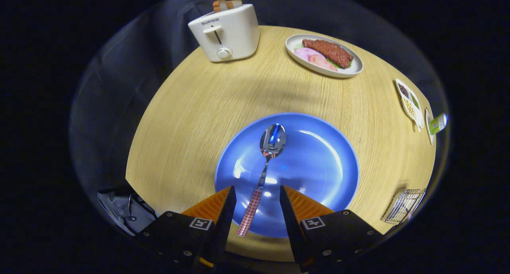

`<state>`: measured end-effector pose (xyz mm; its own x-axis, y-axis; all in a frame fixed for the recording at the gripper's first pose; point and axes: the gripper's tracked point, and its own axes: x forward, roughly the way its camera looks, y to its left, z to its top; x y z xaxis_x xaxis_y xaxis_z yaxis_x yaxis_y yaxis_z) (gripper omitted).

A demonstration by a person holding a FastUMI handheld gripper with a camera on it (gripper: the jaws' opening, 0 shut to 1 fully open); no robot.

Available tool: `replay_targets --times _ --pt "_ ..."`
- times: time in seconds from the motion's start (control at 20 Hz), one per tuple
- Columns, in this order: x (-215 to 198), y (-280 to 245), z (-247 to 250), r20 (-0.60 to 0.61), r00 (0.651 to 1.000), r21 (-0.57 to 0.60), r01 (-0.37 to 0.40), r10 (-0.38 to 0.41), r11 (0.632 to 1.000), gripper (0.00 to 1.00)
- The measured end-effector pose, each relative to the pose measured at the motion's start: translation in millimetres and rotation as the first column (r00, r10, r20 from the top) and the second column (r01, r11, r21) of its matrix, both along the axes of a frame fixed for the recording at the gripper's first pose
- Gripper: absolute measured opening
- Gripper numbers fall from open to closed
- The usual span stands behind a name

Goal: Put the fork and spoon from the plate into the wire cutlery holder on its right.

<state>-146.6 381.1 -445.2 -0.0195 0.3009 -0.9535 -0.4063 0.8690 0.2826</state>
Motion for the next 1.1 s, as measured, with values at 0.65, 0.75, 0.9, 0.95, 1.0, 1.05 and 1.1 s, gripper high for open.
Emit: replay_targets --times 0.65,0.75,0.9,0.95,1.0,1.05,1.1 --pt "-17 -4 -21 -0.143 0.987 -0.105 0.052 -0.067 0.993 0.13" --pt "-14 -5 -21 -0.12 0.991 -0.089 0.042 -0.053 0.995 0.09" --pt "-10 -17 -13 -0.082 0.995 -0.07 0.042 -0.048 0.997 0.07" --pt "-6 -23 -8 -0.065 0.997 -0.064 0.045 -0.05 0.997 0.07" --pt "0 -31 -1 -0.04 0.998 -0.054 0.055 -0.058 0.997 0.07" --pt "5 -41 5 -0.018 0.998 -0.049 0.063 -0.064 0.997 0.07" --pt "11 -52 13 0.004 0.997 -0.044 0.078 -0.077 0.996 0.07"
